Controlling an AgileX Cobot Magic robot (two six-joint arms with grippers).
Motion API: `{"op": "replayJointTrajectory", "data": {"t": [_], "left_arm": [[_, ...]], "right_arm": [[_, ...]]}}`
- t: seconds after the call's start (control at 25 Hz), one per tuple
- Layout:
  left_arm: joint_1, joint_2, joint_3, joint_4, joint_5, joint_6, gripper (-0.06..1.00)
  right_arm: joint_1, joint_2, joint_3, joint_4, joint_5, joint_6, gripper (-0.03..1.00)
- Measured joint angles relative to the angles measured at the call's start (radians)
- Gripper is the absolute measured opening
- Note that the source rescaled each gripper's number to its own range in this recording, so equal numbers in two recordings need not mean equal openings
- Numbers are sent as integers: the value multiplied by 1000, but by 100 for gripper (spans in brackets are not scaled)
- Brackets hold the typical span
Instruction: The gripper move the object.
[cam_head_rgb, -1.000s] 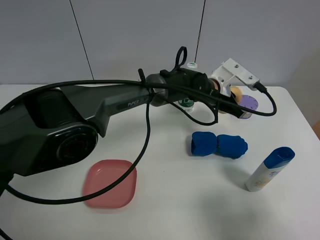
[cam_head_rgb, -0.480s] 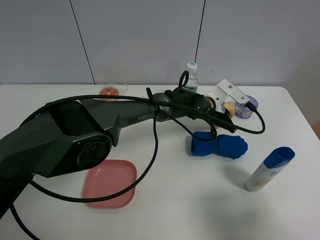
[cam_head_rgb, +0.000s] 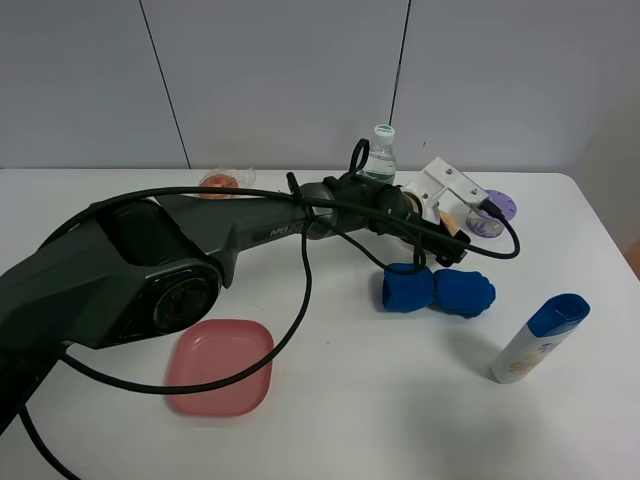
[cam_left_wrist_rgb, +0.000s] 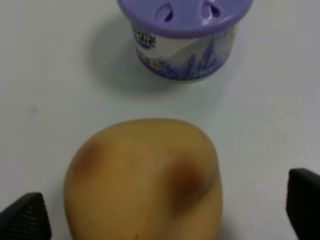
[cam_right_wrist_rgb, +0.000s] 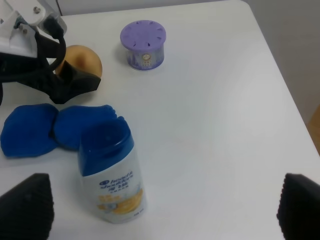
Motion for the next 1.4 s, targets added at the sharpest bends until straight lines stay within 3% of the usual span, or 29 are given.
{"op": "replayJointTrajectory", "data": {"t": [0.48,0.84,1.16,1.28,1.4], "left_arm": [[1,-75,-16,0,101,-203,100],[-56,-266,-35,13,211,-226,100],[-170,-460,-40,151,435,-201,100],[-141,-494,-40,231,510,-197,100],[-61,-534,-40,339,609,-203,100]], "right_arm": [[0,0,0,0,0,0,100],[0,0,0,0,0,0,100],[0,0,0,0,0,0,100],[0,0,0,0,0,0,100],[0,0,0,0,0,0,100]]}}
